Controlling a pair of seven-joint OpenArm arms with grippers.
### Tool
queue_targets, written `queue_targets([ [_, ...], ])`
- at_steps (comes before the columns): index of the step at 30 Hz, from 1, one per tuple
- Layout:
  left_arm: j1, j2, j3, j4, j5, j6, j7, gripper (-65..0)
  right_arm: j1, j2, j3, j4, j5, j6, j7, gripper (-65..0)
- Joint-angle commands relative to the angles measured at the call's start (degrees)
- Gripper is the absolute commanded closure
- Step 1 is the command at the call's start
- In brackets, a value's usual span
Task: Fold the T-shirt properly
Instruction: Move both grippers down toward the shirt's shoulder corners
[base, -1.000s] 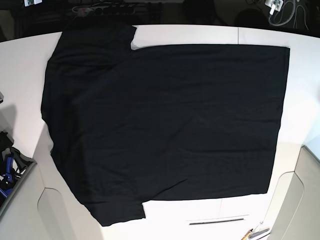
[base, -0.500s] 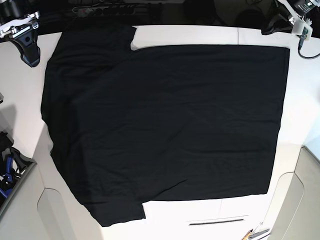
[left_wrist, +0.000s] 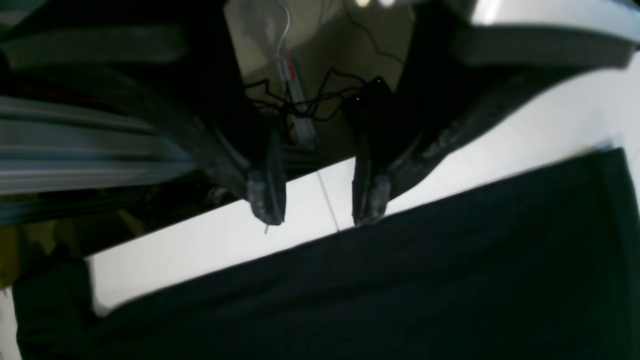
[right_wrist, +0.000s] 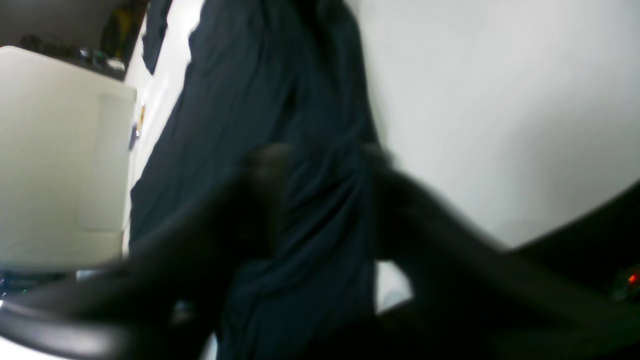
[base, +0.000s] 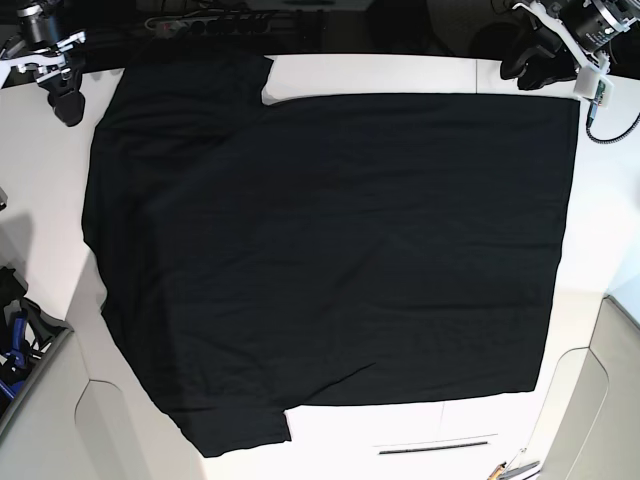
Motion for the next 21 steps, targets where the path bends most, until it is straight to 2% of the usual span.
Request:
queue_targets([
  [1,0.50,-0.50,-0.55,0.74,-1.01,-0.69,-0.90,-25.7,0.26,0.63,1.46,0.98,0.61,0.85,1.05,-34.9],
  [7,0.50,-0.50,-0.55,0.72,-1.01,-0.69,-0.66,-25.7,3.61,1.16,4.87,0.98,-2.84,0.87,0.13,-35.4],
  [11,0.50,-0.50,-0.55,0.72,-2.38,-0.69,-0.66,-25.7,7.98,3.17,4.81,0.96,-7.17,0.85,-4.24,-35.4],
  [17,0.50,-0.50,-0.55,0.72,-2.43,-0.69,-0.66,-25.7,12.15,7.06,4.76,0.87,-12.74,0.63,-4.42,-35.4],
  [21,0.50,-0.48,-0.55,0.72,-2.45,-0.69,-0.63,-25.7,13.29,7.50,4.50,-0.42,-13.60,0.59,-4.44,-35.4],
])
